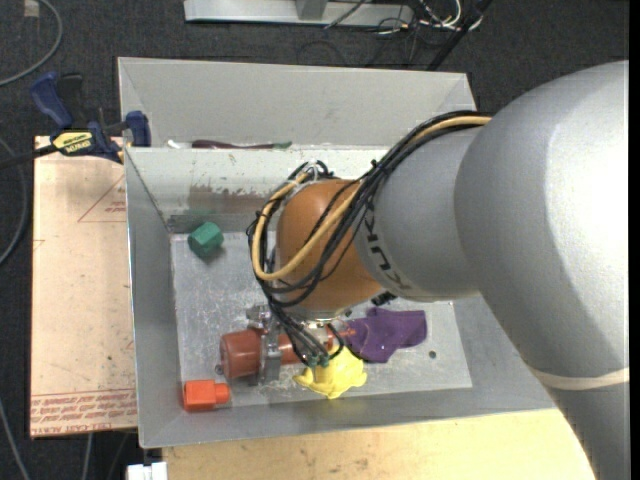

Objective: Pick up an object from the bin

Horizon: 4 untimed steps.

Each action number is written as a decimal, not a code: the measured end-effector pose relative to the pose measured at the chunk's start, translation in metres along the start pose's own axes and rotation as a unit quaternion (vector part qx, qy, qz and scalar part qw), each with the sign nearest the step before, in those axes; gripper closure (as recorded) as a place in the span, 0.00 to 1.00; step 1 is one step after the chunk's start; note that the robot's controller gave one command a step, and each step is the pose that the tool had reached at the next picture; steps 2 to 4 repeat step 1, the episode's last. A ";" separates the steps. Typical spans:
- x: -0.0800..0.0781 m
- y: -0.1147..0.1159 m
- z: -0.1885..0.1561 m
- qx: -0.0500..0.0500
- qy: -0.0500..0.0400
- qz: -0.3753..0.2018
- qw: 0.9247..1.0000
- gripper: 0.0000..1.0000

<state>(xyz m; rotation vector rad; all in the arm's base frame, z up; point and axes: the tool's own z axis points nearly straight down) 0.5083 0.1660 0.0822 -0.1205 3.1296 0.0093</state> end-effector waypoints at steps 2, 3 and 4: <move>0.004 -0.012 -0.165 -0.001 -0.004 0.023 1.000 1.00; 0.004 -0.012 -0.165 -0.001 -0.004 0.023 1.000 1.00; 0.004 -0.012 -0.165 -0.001 -0.004 0.023 1.000 1.00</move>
Offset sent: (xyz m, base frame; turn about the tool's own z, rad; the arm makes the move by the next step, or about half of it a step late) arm 0.0000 0.0000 0.0000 0.0000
